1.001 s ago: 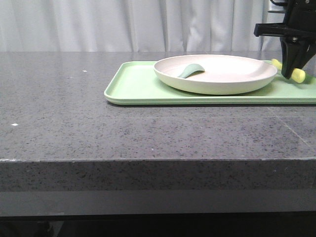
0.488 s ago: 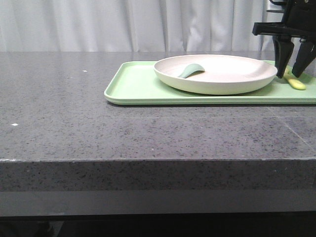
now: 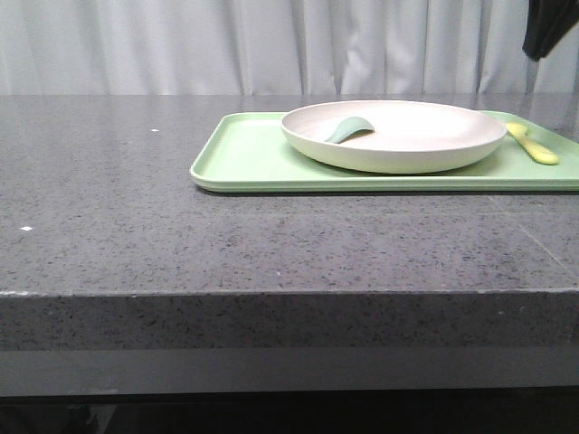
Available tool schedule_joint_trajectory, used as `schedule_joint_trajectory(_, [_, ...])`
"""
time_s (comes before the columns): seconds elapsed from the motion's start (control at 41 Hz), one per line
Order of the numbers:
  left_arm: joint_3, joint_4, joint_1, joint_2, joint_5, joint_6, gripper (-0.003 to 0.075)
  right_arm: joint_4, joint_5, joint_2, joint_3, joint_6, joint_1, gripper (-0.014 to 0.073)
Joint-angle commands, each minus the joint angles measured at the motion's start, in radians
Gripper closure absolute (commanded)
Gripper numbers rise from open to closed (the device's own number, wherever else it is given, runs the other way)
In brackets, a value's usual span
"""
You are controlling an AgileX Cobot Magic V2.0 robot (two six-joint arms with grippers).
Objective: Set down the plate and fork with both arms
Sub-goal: 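Raise the right gripper up and away from the tray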
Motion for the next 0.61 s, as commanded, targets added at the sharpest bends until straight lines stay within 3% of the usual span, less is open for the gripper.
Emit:
schedule_joint_trajectory(0.0, [-0.028, -0.007, 0.001, 0.003, -0.083, -0.012, 0.0738, 0.004, 0.090, -0.094, -0.025, -0.011, 0.010, 0.0658])
schedule_joint_trajectory(0.244, [-0.028, -0.007, 0.001, 0.003, -0.083, -0.012, 0.0738, -0.002, -0.080, -0.348, 0.215, -0.047, 0.064, 0.0661])
schedule_joint_trajectory(0.586, [-0.028, -0.007, 0.001, 0.003, -0.083, -0.012, 0.0738, -0.002, -0.501, -0.872, 0.821, -0.164, 0.091, 0.0661])
